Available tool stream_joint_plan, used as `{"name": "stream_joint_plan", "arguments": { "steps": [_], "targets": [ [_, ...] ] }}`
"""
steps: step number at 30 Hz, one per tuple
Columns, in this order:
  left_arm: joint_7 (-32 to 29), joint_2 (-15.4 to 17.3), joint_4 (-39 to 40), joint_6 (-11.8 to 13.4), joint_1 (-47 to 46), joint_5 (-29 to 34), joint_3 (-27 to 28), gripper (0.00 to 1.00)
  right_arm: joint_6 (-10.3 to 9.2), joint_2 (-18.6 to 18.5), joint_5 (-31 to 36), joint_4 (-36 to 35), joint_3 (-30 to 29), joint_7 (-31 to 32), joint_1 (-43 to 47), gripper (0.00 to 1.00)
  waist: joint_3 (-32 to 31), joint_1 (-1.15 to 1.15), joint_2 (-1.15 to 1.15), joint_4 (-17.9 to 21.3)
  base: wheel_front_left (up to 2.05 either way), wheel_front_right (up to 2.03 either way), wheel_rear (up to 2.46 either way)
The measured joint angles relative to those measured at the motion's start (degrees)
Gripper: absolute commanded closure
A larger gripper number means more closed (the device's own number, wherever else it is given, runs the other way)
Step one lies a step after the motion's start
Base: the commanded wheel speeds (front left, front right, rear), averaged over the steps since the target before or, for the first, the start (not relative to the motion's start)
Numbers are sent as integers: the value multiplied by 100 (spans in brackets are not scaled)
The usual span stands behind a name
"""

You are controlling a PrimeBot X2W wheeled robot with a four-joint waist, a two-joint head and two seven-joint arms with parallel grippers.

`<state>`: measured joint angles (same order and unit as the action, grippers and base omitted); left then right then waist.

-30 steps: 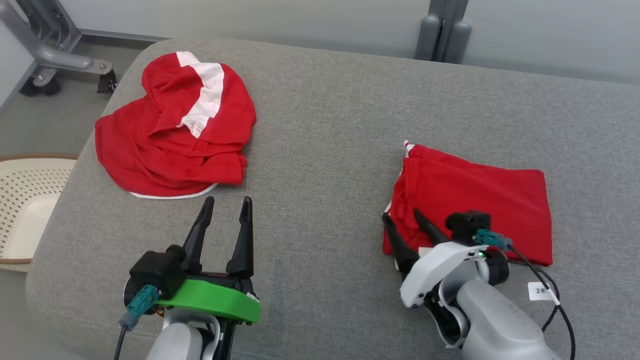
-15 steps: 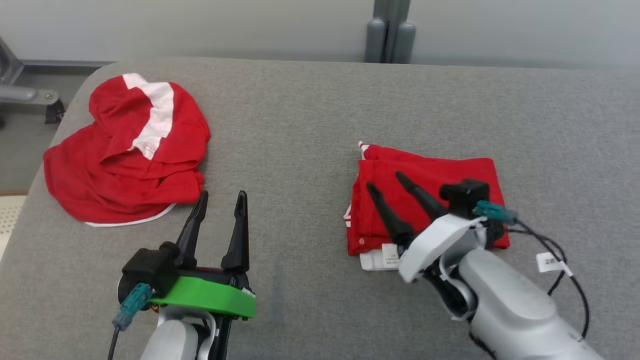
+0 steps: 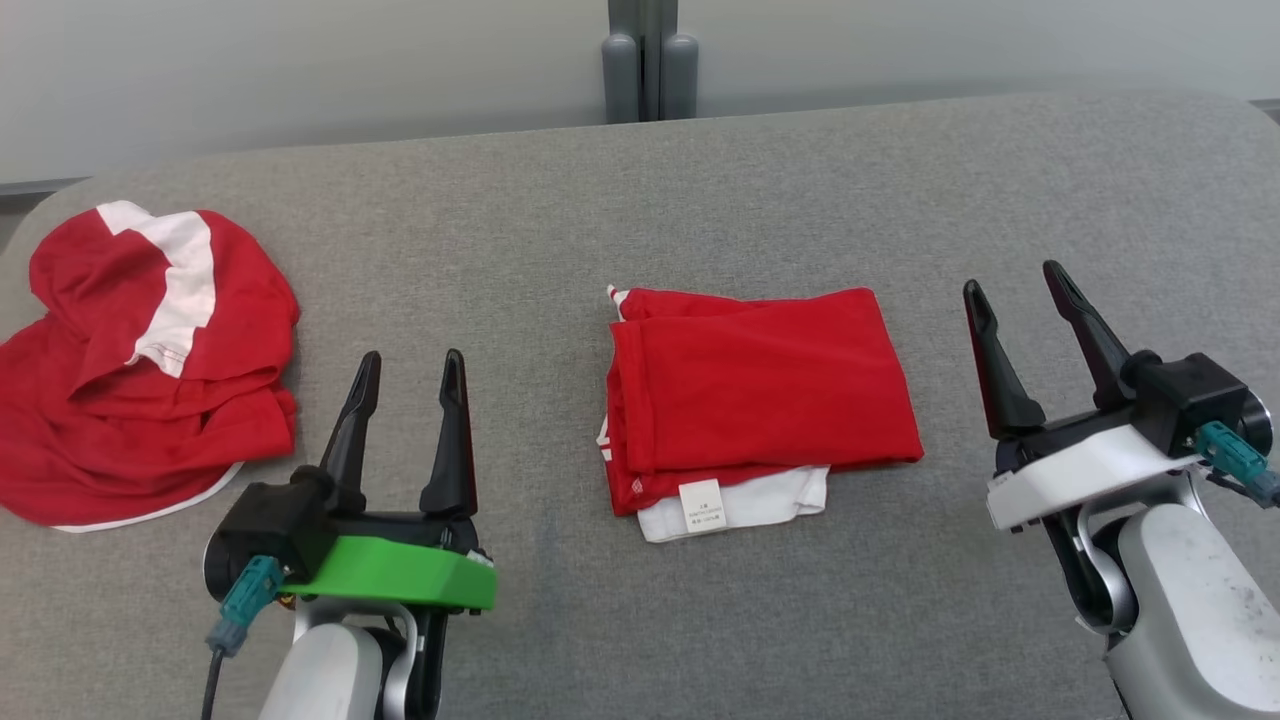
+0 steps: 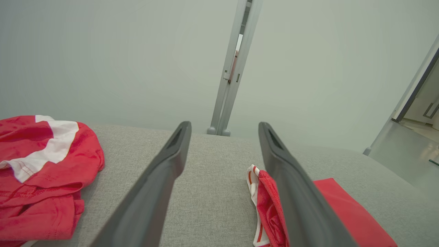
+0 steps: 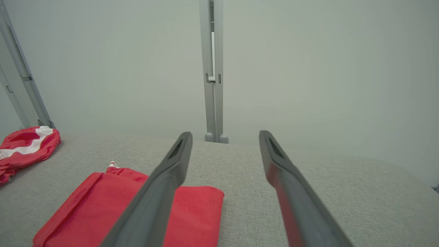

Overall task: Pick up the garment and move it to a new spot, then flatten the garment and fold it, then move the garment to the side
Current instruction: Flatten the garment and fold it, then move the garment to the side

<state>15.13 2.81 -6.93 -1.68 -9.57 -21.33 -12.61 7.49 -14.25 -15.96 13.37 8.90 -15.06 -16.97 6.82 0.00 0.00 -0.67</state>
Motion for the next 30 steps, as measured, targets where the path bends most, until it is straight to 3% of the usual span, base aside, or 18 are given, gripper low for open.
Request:
{"name": "stream_joint_plan", "arguments": {
  "steps": [11, 20, 30],
  "targets": [
    [0, 0, -58, 118, 225, 431, 22, 0, 0, 559, 468, -597, -677, 0, 738, 0, -28, 0, 0, 134, 0, 0, 0],
    [0, 0, -45, 137, 216, 433, 2, 0, 0, 623, 517, -630, -730, 1, 771, 0, 40, 0, 0, 58, 0, 0, 0],
    [0, 0, -3, 135, 59, 425, -209, 0, 0, 564, 575, 296, -702, 0, 436, 0, 354, 0, 0, -166, 0, 0, 0]
  ]
}}
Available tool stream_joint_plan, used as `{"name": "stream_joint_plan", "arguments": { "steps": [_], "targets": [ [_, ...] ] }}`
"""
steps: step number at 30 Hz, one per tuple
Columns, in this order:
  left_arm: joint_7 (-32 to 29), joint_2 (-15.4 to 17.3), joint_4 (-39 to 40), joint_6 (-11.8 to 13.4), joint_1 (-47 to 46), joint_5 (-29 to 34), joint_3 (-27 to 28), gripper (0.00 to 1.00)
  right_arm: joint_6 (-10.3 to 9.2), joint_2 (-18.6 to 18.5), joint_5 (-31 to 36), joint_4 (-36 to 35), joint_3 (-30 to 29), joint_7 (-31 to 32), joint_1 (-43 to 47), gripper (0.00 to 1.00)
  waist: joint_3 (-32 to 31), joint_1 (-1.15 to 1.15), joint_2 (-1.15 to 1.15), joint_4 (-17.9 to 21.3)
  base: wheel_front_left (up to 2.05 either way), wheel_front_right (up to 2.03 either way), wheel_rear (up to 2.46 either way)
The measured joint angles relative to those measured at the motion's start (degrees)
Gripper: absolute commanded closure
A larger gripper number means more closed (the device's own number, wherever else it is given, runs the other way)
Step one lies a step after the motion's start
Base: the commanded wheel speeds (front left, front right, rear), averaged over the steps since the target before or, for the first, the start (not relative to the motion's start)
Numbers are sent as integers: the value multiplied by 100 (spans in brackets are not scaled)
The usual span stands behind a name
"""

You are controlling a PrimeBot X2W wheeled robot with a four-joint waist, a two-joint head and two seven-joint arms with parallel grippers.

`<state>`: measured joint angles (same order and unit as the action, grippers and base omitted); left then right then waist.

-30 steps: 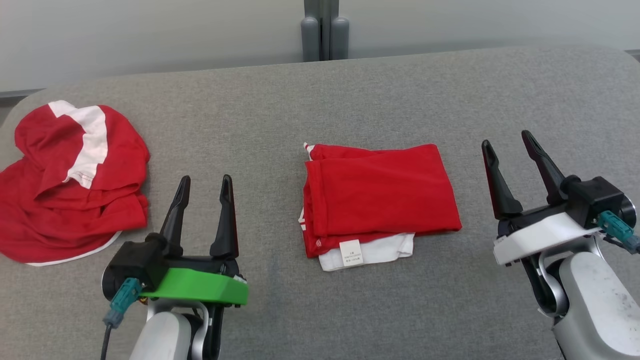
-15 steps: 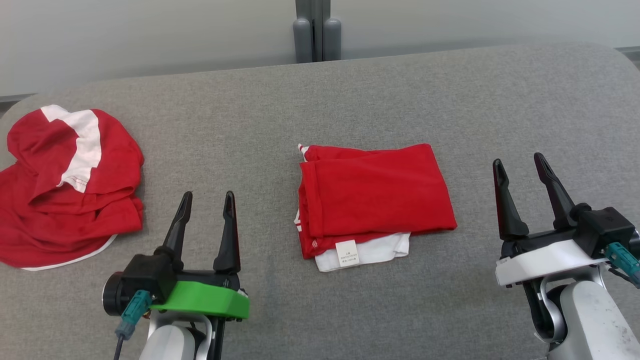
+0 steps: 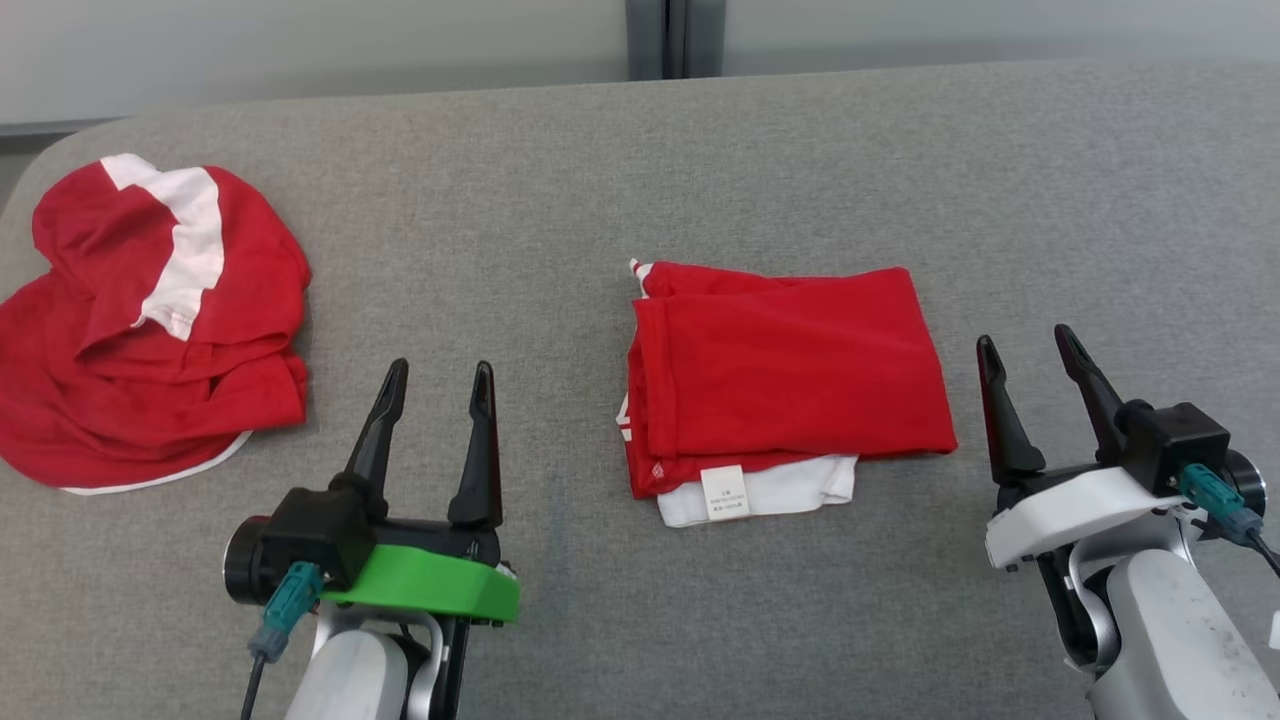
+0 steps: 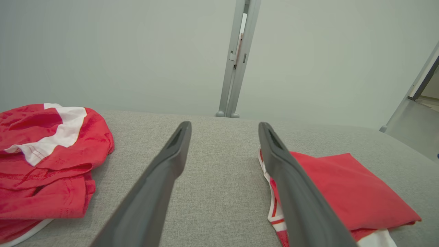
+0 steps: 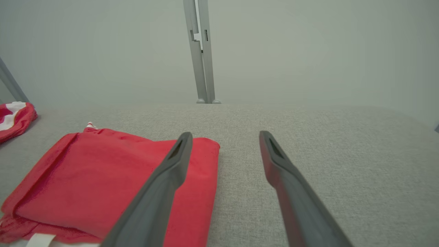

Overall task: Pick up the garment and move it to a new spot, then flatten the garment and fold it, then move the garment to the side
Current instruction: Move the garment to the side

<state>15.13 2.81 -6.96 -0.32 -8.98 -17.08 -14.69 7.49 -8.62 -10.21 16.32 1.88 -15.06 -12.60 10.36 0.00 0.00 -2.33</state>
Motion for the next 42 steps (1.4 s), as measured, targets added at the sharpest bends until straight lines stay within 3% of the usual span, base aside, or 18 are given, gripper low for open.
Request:
{"name": "stream_joint_plan", "arguments": {
  "steps": [12, 18, 19, 20, 32, 42],
  "targets": [
    [0, 0, 5, 77, -231, -79, -310, 0, 0, -116, -245, 1842, 213, 134, -832, 0, 427, 0, 0, -563, 0, 0, 0],
    [0, 0, -11, 91, -244, -80, -371, 0, -2, -141, -625, 2353, 438, 133, -1111, 0, 520, 0, 0, -740, 0, 0, 0],
    [0, 0, -12, 93, -244, -80, -371, 0, -2, -156, -672, 2414, 491, 132, -1149, 64, 517, 0, 0, -744, 0, 0, 0],
    [0, 0, -11, 94, -244, -80, -370, 0, -2, -174, -693, 2448, 538, 124, -1172, 100, 513, 0, 0, -738, 0, 0, 0],
    [0, 0, 15, 22, -252, 27, -379, 0, 5, -499, -341, 2421, 1220, 19, -1465, 100, 391, 0, 0, -293, 0, 0, 0],
    [0, -5, 105, -111, -537, 300, -566, 0, 5, -1469, -60, 2164, 1950, 7, -1863, 100, 468, 0, 0, 478, 0, 0, 0]
  ]
}}
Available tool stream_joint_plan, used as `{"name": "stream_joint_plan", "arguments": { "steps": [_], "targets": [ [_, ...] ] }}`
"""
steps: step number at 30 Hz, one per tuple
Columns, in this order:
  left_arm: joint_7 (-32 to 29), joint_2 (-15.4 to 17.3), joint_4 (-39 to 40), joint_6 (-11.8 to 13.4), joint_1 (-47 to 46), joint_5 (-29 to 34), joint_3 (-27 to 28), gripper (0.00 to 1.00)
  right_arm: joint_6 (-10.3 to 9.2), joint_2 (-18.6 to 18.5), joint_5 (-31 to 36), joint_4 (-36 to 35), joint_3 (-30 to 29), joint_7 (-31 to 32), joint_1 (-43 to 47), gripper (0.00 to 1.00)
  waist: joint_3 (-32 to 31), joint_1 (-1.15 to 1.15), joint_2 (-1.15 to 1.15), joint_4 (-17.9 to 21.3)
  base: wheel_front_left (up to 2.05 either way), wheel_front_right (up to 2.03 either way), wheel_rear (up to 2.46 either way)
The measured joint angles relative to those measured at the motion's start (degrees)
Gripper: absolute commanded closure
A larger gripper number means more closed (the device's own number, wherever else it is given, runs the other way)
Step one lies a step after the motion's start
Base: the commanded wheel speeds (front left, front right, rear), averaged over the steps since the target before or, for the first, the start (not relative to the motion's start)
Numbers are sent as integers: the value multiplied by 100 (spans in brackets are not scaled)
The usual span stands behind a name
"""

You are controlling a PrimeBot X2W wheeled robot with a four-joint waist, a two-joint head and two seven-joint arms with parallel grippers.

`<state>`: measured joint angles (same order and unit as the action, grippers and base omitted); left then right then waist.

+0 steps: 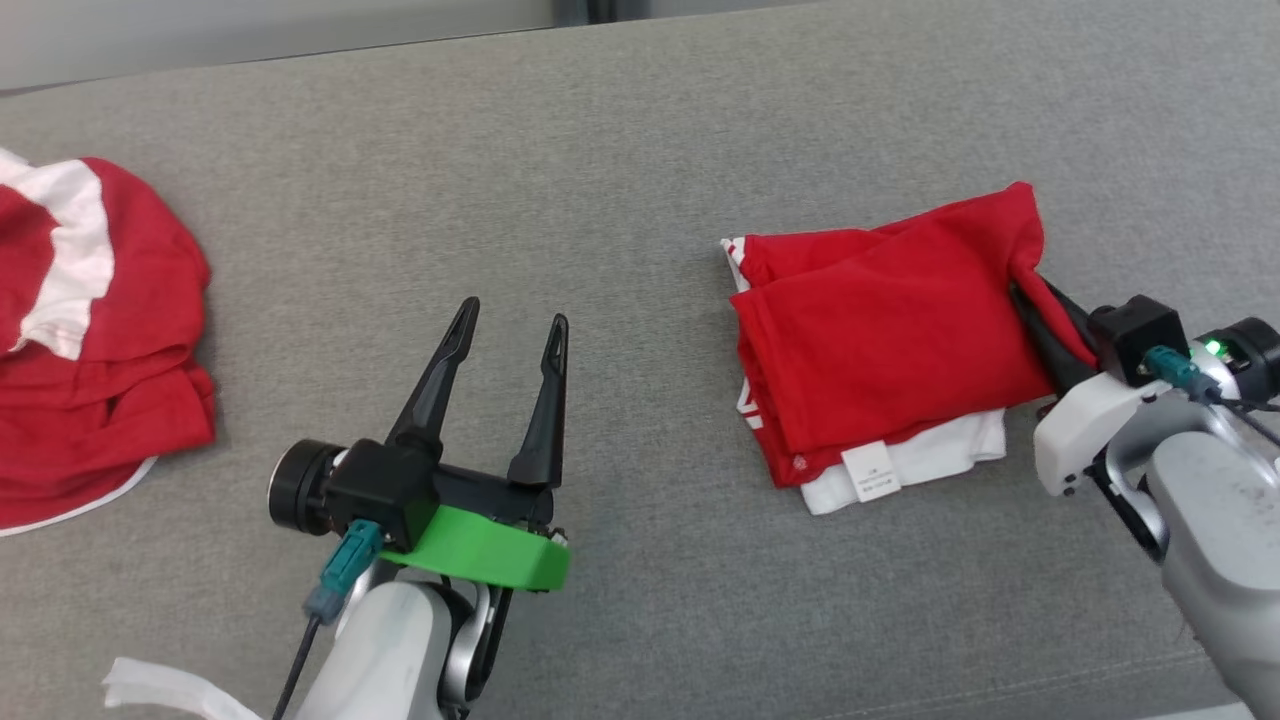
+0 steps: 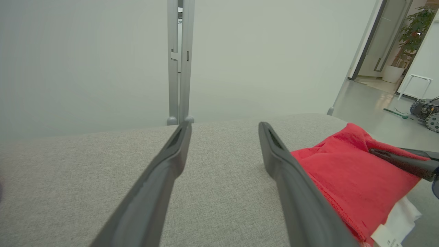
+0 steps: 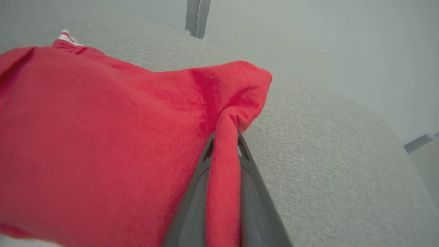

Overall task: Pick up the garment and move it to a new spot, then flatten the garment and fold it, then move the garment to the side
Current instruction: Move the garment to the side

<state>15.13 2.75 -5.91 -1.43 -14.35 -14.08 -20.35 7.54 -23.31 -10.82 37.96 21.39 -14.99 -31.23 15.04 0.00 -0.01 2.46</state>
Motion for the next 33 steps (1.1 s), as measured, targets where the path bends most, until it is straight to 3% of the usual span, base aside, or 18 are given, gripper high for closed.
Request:
{"name": "stream_joint_plan", "arguments": {
  "steps": [7, 11, 27, 28, 29, 33],
  "targets": [
    [0, -5, -88, -56, -424, 149, -188, 0, 0, -869, -75, -105, 130, 0, -450, 100, 321, 0, 0, 495, 0, 0, 0],
    [0, -5, -125, -83, -704, 257, -326, 0, 0, -1230, -69, -59, -96, -1, -770, 100, 642, 0, 0, 648, 0, 0, 0],
    [0, -4, -88, -99, -1157, 399, -454, 0, 0, -1836, 533, 682, -1169, -5, -1430, 100, 1672, 0, 0, 725, 0, 0, 0],
    [0, -3, -87, -98, -1157, 382, -457, 0, 0, -1842, 548, 703, -1238, -5, -1448, 94, 1680, 0, 0, 704, 0, 0, 0],
    [0, -3, -88, -98, -1157, 361, -467, 0, 0, -1834, 552, 715, -1306, -5, -1459, 0, 1680, 0, 0, 676, 0, 0, 0],
    [0, -3, -94, -80, -1155, 307, -467, 0, 0, -1742, 675, 638, -1513, -7, -1462, 0, 1593, 0, 0, 614, 0, 0, 0]
  ]
}}
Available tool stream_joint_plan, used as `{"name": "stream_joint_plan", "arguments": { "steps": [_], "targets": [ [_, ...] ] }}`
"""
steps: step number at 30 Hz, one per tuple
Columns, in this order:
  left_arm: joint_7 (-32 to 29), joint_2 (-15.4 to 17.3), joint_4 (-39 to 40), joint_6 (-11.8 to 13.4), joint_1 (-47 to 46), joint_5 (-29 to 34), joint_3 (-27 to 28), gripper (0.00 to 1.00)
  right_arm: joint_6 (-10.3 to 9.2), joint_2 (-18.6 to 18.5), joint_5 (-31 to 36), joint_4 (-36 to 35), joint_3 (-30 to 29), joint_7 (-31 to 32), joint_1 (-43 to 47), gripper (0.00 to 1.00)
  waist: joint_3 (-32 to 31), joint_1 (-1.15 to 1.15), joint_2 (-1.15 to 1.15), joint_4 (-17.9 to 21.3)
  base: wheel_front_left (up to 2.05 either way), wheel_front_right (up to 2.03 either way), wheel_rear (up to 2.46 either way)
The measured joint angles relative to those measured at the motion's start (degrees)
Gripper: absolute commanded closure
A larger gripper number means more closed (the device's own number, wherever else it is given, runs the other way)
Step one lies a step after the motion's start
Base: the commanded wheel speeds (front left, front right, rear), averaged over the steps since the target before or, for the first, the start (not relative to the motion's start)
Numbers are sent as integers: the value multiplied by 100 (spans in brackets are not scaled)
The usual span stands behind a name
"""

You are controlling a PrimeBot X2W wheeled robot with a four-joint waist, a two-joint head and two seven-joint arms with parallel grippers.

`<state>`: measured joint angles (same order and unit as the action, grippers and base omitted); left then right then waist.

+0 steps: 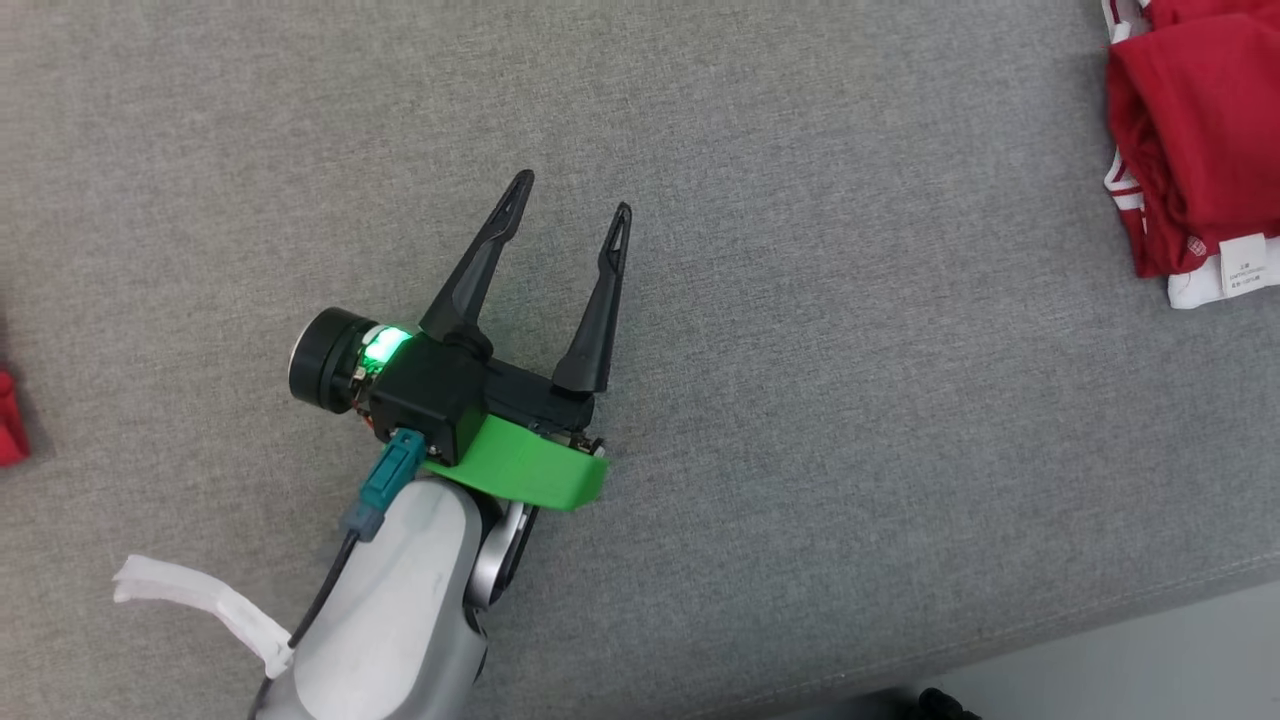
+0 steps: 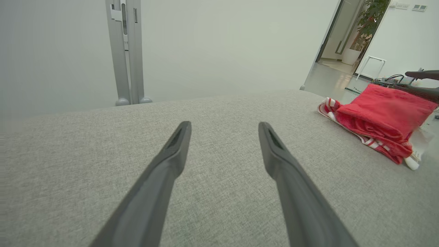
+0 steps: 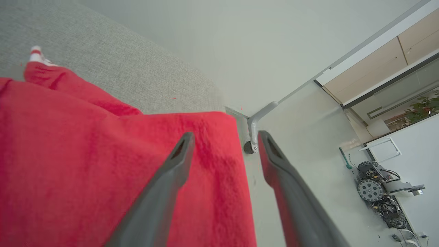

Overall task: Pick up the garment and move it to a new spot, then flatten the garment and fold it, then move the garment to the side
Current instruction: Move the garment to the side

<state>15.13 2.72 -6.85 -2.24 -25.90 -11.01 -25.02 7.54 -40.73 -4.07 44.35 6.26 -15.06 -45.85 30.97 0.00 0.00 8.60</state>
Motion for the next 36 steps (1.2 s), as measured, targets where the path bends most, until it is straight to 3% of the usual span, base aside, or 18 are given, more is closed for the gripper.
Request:
{"name": "stream_joint_plan", "arguments": {
  "steps": [7, 16, 23, 36],
  "targets": [
    [0, 1, 66, 66, 131, -212, 88, 0, 0, 310, 48, -364, -21, 0, 125, 0, -378, 0, 0, -57, 0, 0, 0],
    [0, 2, 208, 149, 591, -400, 474, 0, -1, 949, -464, -1744, 391, 1, 664, 0, -1084, 0, 0, -227, 0, 0, 0],
    [0, 3, 333, 266, 1055, -527, 910, 0, -1, 1800, -843, -2698, 385, 0, 1462, 0, -1626, 0, 0, -500, 0, 0, 0],
    [0, 5, 253, 275, 1964, -624, 1198, 0, -1, 3337, -572, -3655, -302, 0, 3448, 0, -2515, 0, 0, -1014, 0, 0, 0]
  ]
}}
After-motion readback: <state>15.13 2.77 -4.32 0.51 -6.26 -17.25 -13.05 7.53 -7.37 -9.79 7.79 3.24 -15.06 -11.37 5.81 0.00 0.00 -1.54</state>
